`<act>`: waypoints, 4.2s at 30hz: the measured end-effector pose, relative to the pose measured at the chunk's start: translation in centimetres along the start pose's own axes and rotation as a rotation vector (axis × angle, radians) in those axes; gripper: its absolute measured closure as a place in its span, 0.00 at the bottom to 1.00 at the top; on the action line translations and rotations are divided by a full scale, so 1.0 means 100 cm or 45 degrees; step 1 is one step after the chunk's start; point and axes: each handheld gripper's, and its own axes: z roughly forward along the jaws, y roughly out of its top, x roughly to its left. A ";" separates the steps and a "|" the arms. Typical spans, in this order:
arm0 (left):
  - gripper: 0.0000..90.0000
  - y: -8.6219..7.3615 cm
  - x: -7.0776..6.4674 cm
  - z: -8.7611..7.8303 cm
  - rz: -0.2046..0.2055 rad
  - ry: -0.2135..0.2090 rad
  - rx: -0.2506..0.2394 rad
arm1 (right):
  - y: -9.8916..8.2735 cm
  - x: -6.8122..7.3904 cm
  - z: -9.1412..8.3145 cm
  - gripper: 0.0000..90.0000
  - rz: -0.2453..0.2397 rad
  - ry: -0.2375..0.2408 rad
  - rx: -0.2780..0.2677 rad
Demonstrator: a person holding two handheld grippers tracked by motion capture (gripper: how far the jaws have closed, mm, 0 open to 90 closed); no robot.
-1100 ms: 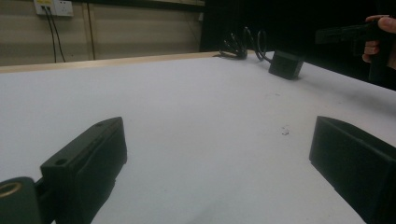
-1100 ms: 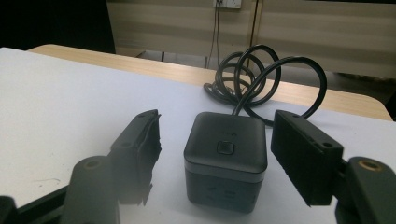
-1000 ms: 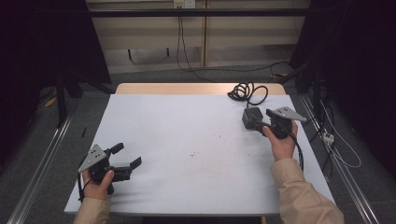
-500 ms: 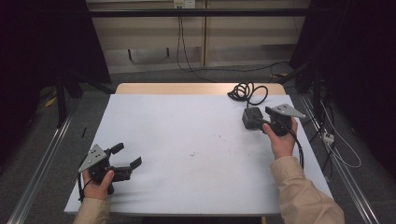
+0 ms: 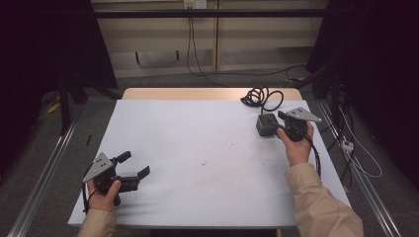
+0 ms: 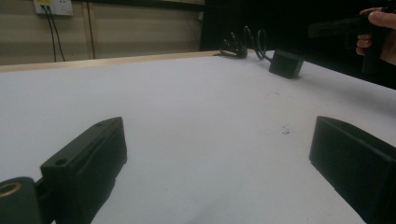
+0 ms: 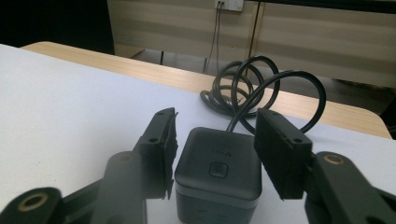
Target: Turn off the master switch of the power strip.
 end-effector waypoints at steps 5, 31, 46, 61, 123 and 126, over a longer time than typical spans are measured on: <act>0.04 0.000 0.000 0.000 0.002 -0.001 0.002 | 0.000 -0.001 0.002 0.61 0.003 0.006 0.003; 0.04 0.000 0.001 -0.001 0.006 0.004 0.000 | -0.001 -0.005 0.009 0.82 0.039 0.038 0.029; 0.04 0.000 0.001 -0.001 0.010 0.003 0.000 | -0.004 -0.010 0.013 0.89 0.072 0.046 0.046; 0.04 0.000 0.001 0.000 0.007 0.003 0.000 | -0.009 -0.011 0.018 0.96 0.086 0.066 0.087; 0.04 0.000 0.000 0.000 0.012 -0.001 0.007 | -0.015 -0.010 0.027 1.00 -0.012 0.030 0.145; 0.04 0.000 0.000 0.001 0.014 -0.004 0.006 | -0.015 -0.009 0.027 1.00 -0.025 0.019 0.144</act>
